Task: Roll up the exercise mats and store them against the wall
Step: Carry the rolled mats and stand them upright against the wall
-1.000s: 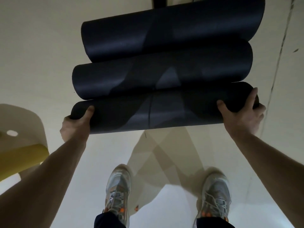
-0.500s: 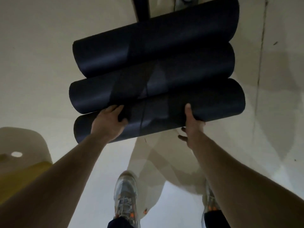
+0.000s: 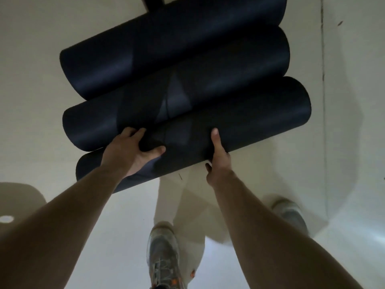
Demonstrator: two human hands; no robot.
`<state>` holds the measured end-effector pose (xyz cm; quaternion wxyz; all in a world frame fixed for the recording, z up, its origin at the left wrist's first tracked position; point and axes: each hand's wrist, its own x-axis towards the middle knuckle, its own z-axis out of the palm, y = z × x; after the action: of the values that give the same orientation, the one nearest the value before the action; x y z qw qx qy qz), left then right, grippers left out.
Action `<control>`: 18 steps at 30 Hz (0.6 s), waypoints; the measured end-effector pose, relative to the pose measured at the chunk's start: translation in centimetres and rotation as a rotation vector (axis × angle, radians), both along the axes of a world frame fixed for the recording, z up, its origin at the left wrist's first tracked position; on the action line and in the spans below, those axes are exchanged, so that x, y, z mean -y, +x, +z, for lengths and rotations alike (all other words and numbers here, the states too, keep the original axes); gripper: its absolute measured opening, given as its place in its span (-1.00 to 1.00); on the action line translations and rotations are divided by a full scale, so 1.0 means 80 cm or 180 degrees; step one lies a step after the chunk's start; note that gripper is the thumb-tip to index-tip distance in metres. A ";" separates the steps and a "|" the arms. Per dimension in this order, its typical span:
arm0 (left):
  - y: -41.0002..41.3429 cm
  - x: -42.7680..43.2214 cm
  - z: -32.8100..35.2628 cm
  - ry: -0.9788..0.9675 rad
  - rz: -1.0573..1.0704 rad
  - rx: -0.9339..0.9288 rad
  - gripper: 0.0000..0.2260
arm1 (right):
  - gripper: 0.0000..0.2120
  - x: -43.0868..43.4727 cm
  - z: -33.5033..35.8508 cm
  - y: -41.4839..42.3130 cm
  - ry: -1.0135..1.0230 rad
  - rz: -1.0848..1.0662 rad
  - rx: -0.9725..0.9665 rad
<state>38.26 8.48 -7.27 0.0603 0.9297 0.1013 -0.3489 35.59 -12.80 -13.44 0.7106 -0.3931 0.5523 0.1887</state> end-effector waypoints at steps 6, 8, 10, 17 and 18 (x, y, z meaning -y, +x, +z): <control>-0.009 0.015 0.011 0.0026 -0.0019 -0.0266 0.18 | -0.19 0.017 0.017 -0.007 0.0282 0.0020 -0.0220; -0.030 0.031 0.012 -0.0181 0.0132 -0.0456 0.10 | -0.25 0.028 0.032 -0.026 0.0052 0.0001 -0.0136; -0.047 0.054 0.013 -0.0499 0.0249 -0.0708 -0.08 | -0.24 0.045 0.046 -0.053 -0.0320 0.0091 -0.0037; -0.018 0.109 -0.015 -0.1201 0.0758 -0.1176 0.09 | -0.20 0.068 0.029 -0.073 -0.0555 -0.0138 -0.0189; -0.021 0.114 -0.012 -0.1210 0.0851 -0.1203 0.08 | -0.17 0.067 0.029 -0.068 -0.0612 -0.0136 -0.0177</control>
<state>36.61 -0.63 -8.19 0.2588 0.7988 0.1651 -0.5174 30.15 -18.14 -11.12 0.6578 -0.4422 0.5955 0.1304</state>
